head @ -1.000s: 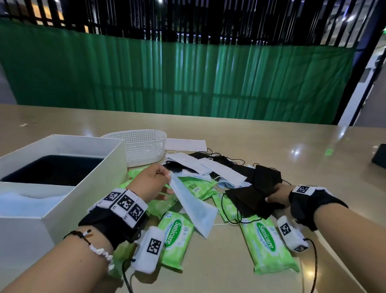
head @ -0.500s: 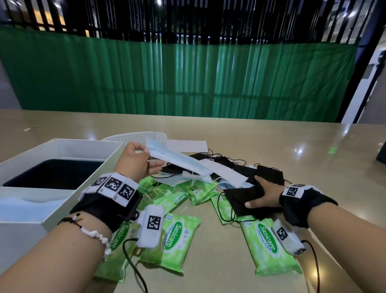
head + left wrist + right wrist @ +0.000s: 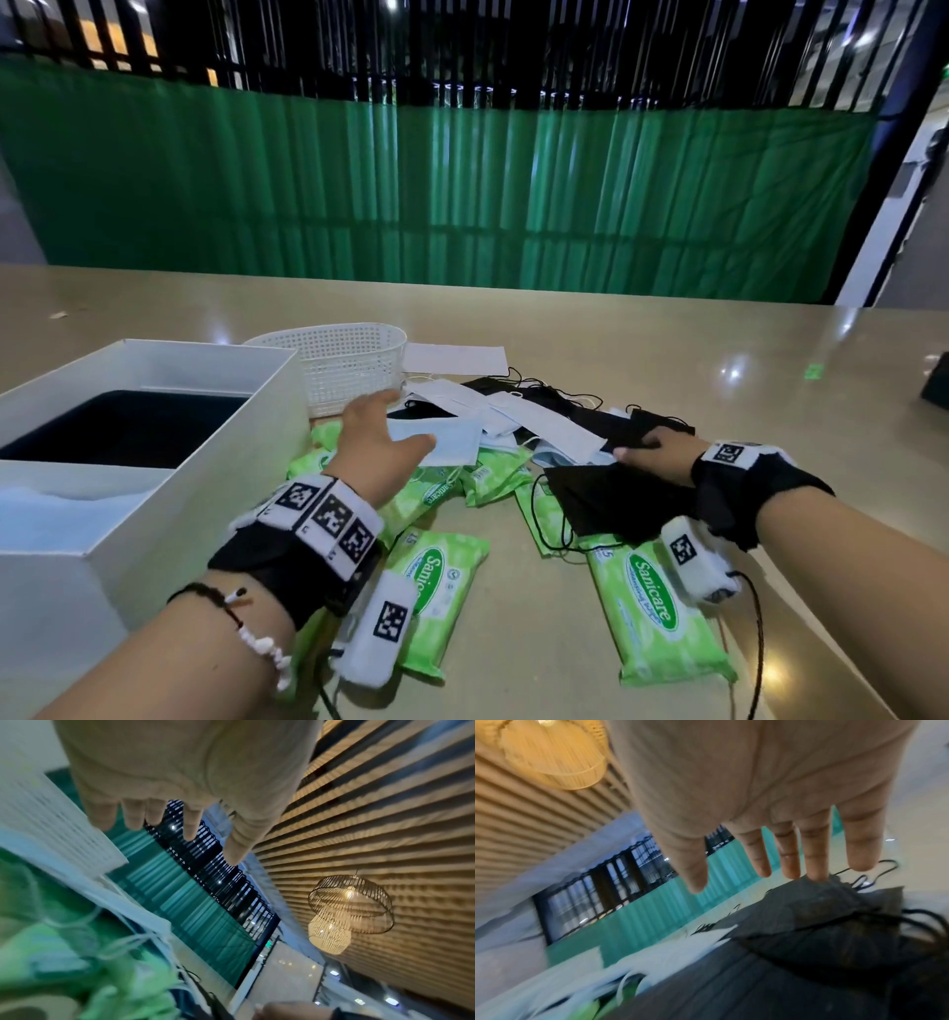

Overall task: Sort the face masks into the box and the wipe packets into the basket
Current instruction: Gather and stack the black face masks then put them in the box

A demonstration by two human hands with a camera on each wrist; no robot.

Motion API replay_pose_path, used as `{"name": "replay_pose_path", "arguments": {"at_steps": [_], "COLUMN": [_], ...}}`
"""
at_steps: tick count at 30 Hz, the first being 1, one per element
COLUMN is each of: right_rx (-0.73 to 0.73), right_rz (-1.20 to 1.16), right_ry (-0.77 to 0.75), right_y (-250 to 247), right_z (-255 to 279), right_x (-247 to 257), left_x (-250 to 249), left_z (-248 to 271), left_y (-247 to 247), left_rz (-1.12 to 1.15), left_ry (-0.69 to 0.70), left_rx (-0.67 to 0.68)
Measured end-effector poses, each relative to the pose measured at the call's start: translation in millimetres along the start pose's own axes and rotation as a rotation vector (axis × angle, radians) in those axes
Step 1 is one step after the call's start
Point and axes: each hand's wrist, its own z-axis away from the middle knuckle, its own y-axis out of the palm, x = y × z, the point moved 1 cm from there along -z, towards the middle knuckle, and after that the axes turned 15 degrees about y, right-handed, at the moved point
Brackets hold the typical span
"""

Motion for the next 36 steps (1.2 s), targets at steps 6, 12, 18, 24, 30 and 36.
{"name": "replay_pose_path", "arguments": {"at_steps": [6,12,18,24,30,36], "right_rx": [0.075,0.169,0.142,0.111,0.248,0.190], "right_rz": [-0.194,-0.467,-0.432,-0.403,-0.649,-0.242], "right_ry": [0.204,0.275,0.245,0.217,0.195,0.085], "right_y": [-12.2,-4.5,2.8,5.9,6.0,7.3], "right_z": [-26.1,-31.5,-56.0,-62.7,-34.1,2.3], "right_x": [-37.7,-50.3,-53.7,-56.4,-55.5,-50.9], "left_x": [-29.1,-49.8,-46.5,-54.1,-61.7,-59.7], "left_z": [-22.5,-37.4,-37.0,-33.4,-33.3,-33.8], "left_y": [47.4,98.4,134.7,151.1,167.1,167.6], "left_rz": [0.351,0.387,0.296,-0.012,-0.294,-0.407], "left_ry": [-0.188,-0.298,-0.354,-0.243,-0.195,-0.106], "left_rx": [0.249,0.319,0.390,0.412,0.503,0.617]}}
